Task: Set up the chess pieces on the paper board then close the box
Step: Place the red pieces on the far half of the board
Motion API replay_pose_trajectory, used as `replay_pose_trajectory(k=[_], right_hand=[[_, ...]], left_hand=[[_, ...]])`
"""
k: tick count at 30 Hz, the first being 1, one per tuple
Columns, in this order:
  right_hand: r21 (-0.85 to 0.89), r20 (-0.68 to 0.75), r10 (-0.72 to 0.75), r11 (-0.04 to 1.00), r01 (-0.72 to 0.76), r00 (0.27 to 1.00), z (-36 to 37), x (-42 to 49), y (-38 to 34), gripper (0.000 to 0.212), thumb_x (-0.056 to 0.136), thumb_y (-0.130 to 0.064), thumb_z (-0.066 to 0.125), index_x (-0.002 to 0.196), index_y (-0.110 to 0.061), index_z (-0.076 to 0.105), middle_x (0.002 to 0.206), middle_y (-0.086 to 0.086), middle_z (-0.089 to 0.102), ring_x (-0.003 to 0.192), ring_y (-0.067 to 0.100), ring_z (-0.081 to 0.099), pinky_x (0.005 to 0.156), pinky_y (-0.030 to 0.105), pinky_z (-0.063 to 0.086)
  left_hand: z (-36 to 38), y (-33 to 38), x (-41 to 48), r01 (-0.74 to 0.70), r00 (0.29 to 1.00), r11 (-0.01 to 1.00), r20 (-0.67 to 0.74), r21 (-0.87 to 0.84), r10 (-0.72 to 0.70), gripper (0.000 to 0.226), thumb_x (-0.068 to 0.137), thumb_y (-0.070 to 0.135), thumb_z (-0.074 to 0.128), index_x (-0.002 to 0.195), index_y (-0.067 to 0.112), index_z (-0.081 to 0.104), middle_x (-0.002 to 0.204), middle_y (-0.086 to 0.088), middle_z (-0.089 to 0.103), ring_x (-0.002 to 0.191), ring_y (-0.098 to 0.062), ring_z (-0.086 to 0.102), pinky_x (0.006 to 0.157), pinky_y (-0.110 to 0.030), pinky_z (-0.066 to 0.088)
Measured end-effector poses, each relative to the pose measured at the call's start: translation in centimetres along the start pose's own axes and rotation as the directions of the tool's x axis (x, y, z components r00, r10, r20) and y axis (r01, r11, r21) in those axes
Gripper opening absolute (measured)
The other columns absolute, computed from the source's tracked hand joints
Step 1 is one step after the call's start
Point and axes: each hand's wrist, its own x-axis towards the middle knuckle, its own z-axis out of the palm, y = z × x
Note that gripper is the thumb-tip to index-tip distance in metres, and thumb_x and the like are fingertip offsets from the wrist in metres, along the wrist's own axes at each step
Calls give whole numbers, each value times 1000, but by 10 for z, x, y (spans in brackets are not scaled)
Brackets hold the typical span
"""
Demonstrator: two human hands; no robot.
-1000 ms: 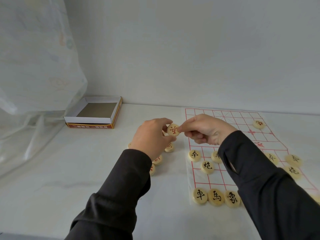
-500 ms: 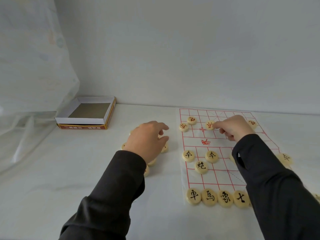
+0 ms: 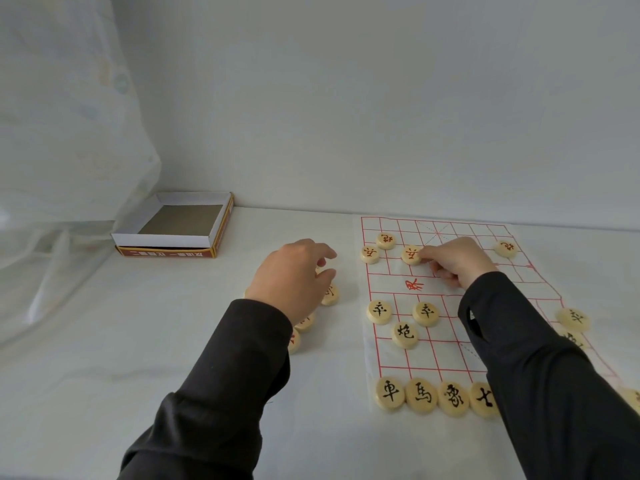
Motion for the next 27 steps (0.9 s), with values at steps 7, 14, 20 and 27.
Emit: replay_pose_trajectory(k=[7,14,20,27], right_hand=[[-199,-46,-111,975,99,993,2,2,-3,27,88,-28,60,99,-4,61,100,15,61,86,25,56,68,28,45],[-305,-13,-349,894,328,937,6,-4,-5,41,82,-30,69,120,-17,60,131,7,54,118,26,51,95,35,42],[-374,-12,-376,861,344,927,5,-5,-6,38,83,-28,68,118,-17,62,130,7,54,117,25,51,97,34,42],[-330,-5,-521,807,490,854,13,-27,-30,38,79,-29,72,114,-16,64,116,5,60,100,20,56,78,27,42]], left_hand=[[1,-1,0,-6,1000,1000,6,17,6,31,95,28,46,124,26,55,110,7,58,93,-9,54,81,-20,44],[0,-2,0,0,1000,1000,18,26,0,31,95,27,46,125,25,54,111,6,58,95,-10,53,80,-19,41],[-2,-3,1,8,999,1000,37,-2,-8,30,94,28,48,124,26,55,110,7,59,93,-10,53,79,-20,41],[-13,-17,-1,87,994,996,73,4,-87,29,93,30,50,120,25,58,108,6,60,93,-13,55,75,-22,42]])
